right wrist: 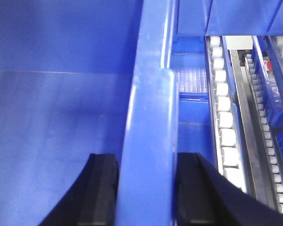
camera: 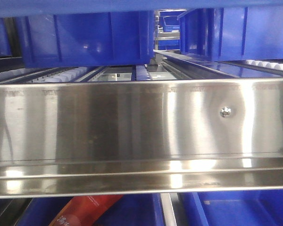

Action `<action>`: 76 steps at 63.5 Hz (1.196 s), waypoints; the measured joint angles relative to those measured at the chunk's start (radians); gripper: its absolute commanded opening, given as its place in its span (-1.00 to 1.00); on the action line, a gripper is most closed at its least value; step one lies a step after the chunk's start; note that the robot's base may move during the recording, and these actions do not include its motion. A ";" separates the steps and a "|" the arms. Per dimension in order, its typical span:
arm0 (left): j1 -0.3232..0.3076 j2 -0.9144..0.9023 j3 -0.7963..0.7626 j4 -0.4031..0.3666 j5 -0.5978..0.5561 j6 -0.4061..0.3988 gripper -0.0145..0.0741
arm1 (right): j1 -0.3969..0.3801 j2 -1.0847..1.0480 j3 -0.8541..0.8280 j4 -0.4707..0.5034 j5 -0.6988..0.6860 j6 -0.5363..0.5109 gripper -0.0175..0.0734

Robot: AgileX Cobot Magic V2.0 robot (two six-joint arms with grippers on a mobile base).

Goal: Move blue bin to conveyor side
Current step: 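Hold the blue bin with both grippers while backing away from shelf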

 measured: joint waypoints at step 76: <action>0.000 0.000 0.000 0.002 -0.002 0.000 -0.71 | 0.000 0.000 0.000 0.002 0.000 0.000 -0.79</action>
